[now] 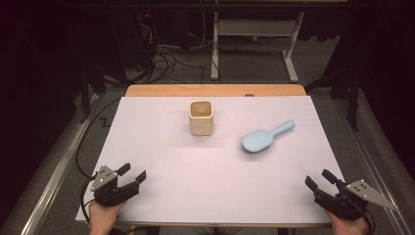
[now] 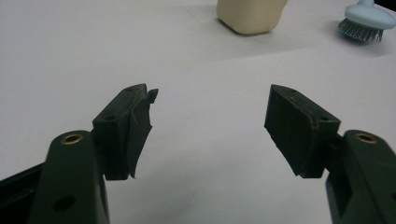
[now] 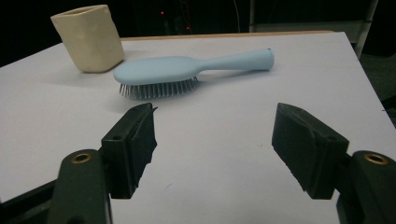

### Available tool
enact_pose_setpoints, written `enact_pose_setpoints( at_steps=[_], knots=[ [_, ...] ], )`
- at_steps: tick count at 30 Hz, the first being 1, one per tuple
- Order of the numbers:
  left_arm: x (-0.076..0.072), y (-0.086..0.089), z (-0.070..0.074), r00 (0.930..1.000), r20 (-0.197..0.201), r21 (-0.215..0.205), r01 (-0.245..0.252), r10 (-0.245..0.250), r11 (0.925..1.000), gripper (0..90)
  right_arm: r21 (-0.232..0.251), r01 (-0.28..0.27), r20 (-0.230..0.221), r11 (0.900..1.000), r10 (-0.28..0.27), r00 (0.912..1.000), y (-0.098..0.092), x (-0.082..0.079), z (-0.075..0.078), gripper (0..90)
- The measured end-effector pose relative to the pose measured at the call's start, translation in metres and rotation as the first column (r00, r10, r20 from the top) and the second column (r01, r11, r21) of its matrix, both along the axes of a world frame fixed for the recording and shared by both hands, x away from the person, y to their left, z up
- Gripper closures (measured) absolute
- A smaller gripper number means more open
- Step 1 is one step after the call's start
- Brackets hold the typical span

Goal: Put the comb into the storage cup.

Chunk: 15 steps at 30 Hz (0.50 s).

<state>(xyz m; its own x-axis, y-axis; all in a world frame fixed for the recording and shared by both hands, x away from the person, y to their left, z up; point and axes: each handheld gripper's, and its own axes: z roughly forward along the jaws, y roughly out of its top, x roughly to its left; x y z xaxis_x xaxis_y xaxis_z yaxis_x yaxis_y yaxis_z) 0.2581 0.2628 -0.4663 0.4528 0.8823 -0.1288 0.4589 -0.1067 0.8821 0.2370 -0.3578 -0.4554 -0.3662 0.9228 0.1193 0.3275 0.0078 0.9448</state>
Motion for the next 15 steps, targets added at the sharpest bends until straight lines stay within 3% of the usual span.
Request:
enact_pose_setpoints(
  at_steps=[8, 11, 15],
  knots=[
    [0.0012, 0.0, -0.0008, 1.0, -0.007, -0.003, 0.004, -0.004, 1.0, 31.8, 0.005, 0.001, 0.008, 1.0, -0.001, 1.0, 0.0022, 0.0019, 0.0012, 31.6],
    [0.0017, -0.0004, -0.0011, 0.9999, -0.009, -0.005, 0.006, -0.006, 1.0, 31.8, -0.01, 0.006, 0.033, 1.0, -0.005, 0.9995, 0.0033, 0.0015, 0.0031, 32.0],
    [0.0017, -0.0004, -0.0009, 1.0, -0.007, -0.006, 0.005, -0.005, 1.0, 31.8, -0.018, 0.007, 0.032, 1.0, -0.006, 0.9995, 0.0042, 0.0035, 0.0036, 31.6]
  ],
)
